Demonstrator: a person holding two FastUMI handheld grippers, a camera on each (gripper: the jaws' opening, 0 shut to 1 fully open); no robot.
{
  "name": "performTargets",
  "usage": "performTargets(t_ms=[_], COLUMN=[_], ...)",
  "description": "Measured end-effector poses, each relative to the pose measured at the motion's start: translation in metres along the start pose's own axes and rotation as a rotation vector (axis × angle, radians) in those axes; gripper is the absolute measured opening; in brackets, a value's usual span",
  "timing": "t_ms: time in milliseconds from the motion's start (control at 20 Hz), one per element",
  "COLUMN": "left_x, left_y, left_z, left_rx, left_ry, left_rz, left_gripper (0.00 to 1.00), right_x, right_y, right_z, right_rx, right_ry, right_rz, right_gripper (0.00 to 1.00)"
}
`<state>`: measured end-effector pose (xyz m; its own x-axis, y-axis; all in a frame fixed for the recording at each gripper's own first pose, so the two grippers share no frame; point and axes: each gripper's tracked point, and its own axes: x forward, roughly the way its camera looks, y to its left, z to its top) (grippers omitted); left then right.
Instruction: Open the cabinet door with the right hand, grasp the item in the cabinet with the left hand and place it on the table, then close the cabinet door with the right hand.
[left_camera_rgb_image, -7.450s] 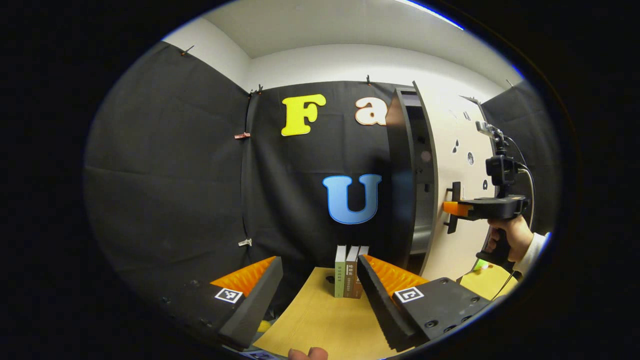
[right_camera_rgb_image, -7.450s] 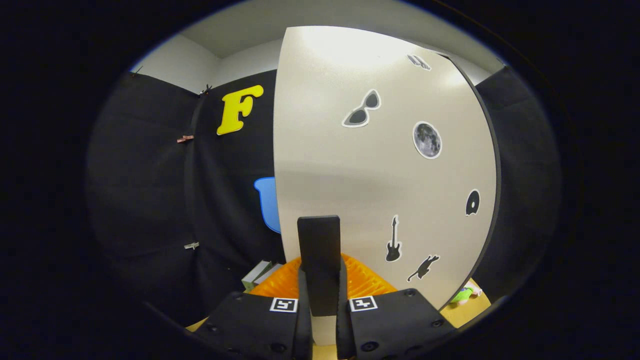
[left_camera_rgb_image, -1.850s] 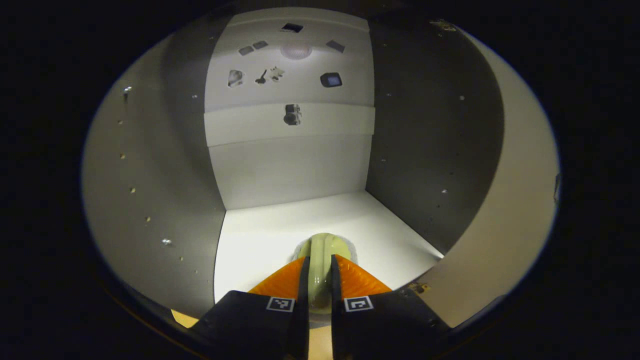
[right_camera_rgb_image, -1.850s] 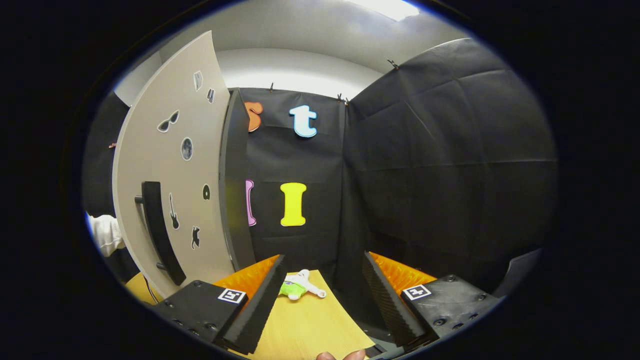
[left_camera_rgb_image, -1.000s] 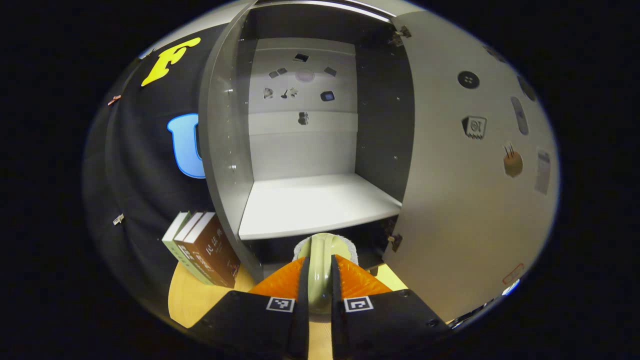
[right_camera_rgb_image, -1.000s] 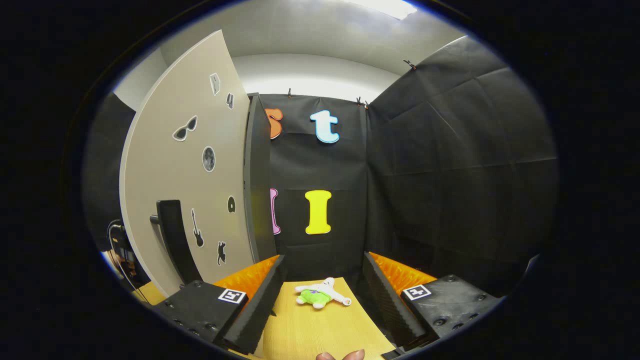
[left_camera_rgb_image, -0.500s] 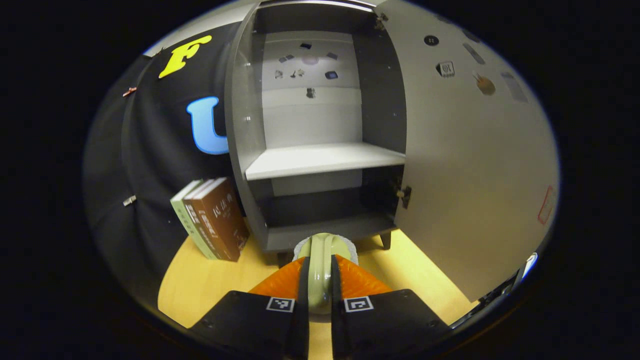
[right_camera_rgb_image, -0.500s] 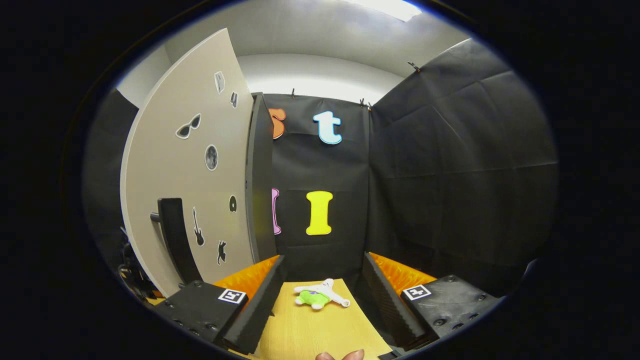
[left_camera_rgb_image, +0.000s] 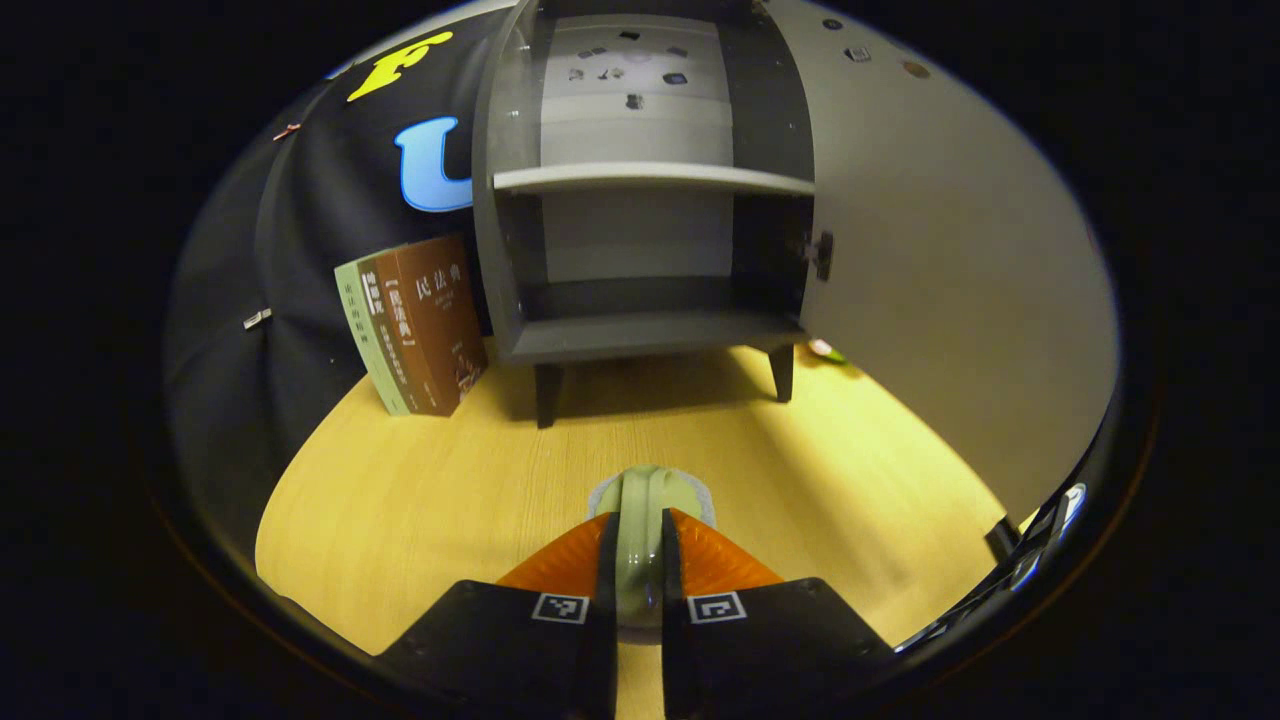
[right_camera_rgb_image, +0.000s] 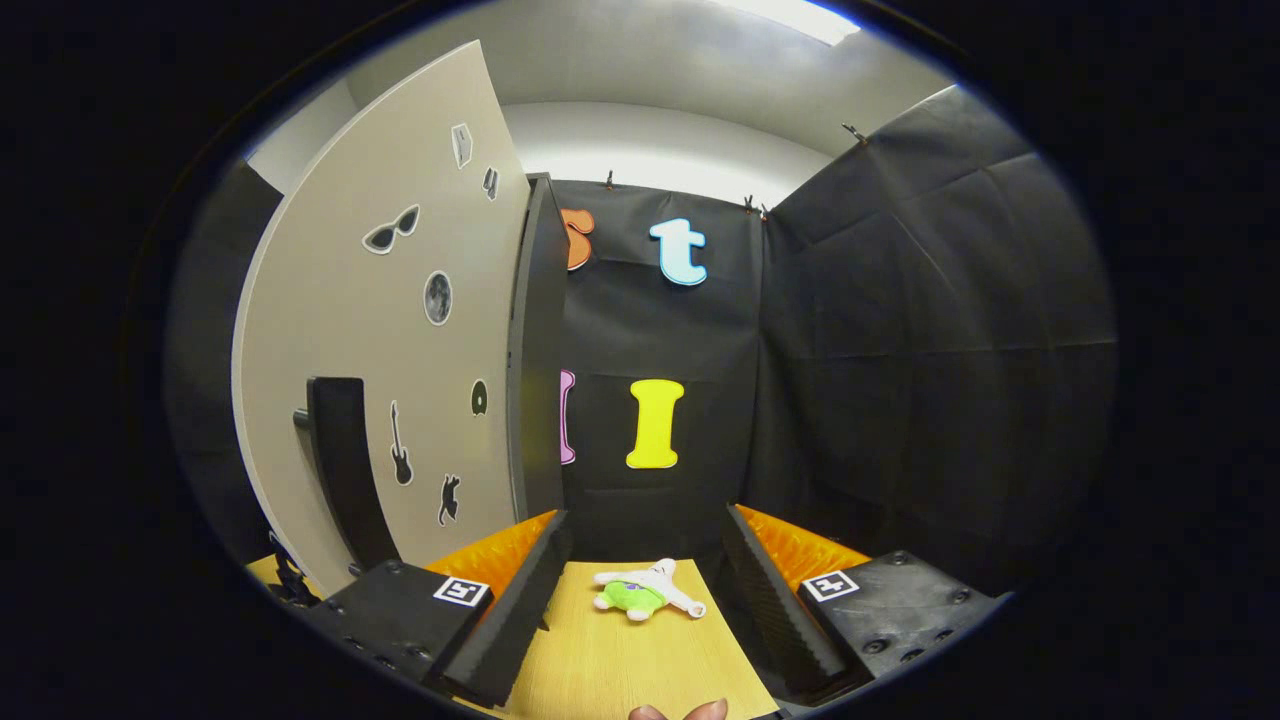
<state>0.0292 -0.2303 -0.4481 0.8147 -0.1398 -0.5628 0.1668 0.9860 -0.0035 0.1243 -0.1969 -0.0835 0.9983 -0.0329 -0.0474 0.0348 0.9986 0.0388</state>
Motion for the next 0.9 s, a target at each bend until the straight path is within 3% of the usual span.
performTargets(t_ms=[300,600,650,700,850,900], left_x=[0.012,0.021,0.020,0.018,0.009,0.005], left_y=[-0.004,-0.010,-0.015,-0.018,-0.017,-0.015], left_z=[-0.050,-0.061,-0.063,-0.059,-0.051,-0.046], left_rx=[-0.055,-0.054,-0.060,-0.059,-0.025,-0.020], left_ry=[0.034,0.021,0.021,0.003,-0.015,-0.019], left_rz=[-0.012,-0.019,-0.033,-0.043,-0.044,-0.042], left_gripper=[0.22,0.23,0.28,0.44,0.91,0.96], right_x=[0.007,0.012,0.011,0.012,0.012,0.013], right_y=[-0.005,-0.005,-0.004,-0.003,-0.003,-0.003], right_z=[-0.005,-0.009,-0.011,-0.013,-0.015,-0.015], right_rx=[-0.005,-0.024,-0.026,-0.028,-0.030,-0.028], right_ry=[0.020,0.028,0.032,0.036,0.044,0.043], right_rz=[0.009,0.025,0.030,0.033,0.035,0.031], right_gripper=[0.97,0.97,0.97,1.00,0.97,0.97])
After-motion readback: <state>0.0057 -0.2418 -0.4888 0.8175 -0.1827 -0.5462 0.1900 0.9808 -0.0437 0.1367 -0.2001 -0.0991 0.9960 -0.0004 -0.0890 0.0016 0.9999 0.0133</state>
